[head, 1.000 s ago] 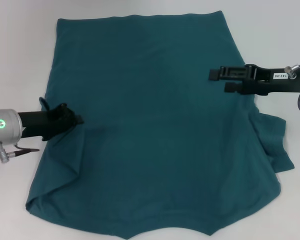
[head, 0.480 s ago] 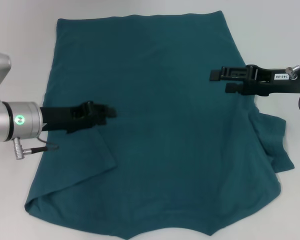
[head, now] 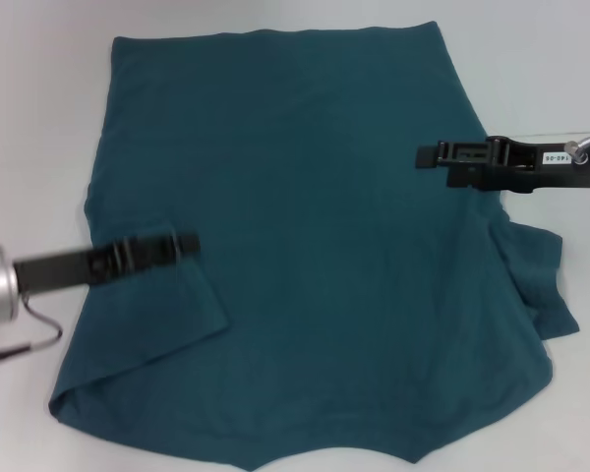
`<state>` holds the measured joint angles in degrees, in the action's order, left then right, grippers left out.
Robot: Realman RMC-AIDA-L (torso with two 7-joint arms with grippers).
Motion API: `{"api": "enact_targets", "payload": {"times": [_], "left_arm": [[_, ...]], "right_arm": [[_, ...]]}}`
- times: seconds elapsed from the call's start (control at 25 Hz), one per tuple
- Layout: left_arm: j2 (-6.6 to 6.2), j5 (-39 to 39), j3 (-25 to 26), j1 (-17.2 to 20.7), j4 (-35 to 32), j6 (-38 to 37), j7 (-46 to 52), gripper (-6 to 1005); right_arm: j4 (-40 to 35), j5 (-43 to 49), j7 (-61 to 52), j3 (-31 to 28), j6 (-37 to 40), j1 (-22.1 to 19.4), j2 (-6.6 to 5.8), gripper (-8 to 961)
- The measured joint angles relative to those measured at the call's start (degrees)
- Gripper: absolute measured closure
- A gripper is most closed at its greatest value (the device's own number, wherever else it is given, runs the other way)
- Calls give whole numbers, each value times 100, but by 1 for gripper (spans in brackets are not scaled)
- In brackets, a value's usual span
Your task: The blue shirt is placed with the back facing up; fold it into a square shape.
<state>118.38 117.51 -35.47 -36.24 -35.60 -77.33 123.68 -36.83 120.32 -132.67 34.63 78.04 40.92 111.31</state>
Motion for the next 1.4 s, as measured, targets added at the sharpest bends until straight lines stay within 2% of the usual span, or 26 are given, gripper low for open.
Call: {"api": "enact_targets", "payload": {"times": [0.08, 0.2, 0.24, 0.32, 0.4, 0.72, 1.04, 1.12, 1.32, 1.4], "left_arm": [[50, -75, 0, 231, -106, -497, -986, 442], [214, -88, -2, 596, -382, -1037, -2163, 418], [214, -88, -2, 596, -382, -1037, -2163, 409], [414, -88, -29, 903, -637, -1237, -2802, 401], [470, -87, -49, 975, -697, -1310, -2985, 402], [482, -161, -7, 910, -676, -1362, -2922, 404], [492, -428, 6, 878, -594, -1020, -2910, 410], [493, -480, 6, 858, -589, -977, -2912, 411], [488, -535, 5, 812, -596, -942, -2917, 413], [480, -537, 6, 795, -597, -929, -2892, 414]], "right_arm": [[-10, 0, 33, -3, 6, -17, -2, 41], [-12, 2, 72, -16, 9, -37, -16, 41], [-15, 4, 82, -10, 9, -41, -22, 41], [-18, 7, 110, 5, 13, -42, -31, 41], [-18, 10, 148, 8, 17, -56, -41, 41], [-82, 61, 369, -17, 18, -164, -98, 42], [-546, -25, 415, -483, 75, -678, -135, 42], [-546, 2, 404, -565, 128, -759, -186, 42], [-639, 666, -58, -518, 452, -832, -507, 43], [-859, 1094, -357, -544, 619, -822, -586, 43]]}}
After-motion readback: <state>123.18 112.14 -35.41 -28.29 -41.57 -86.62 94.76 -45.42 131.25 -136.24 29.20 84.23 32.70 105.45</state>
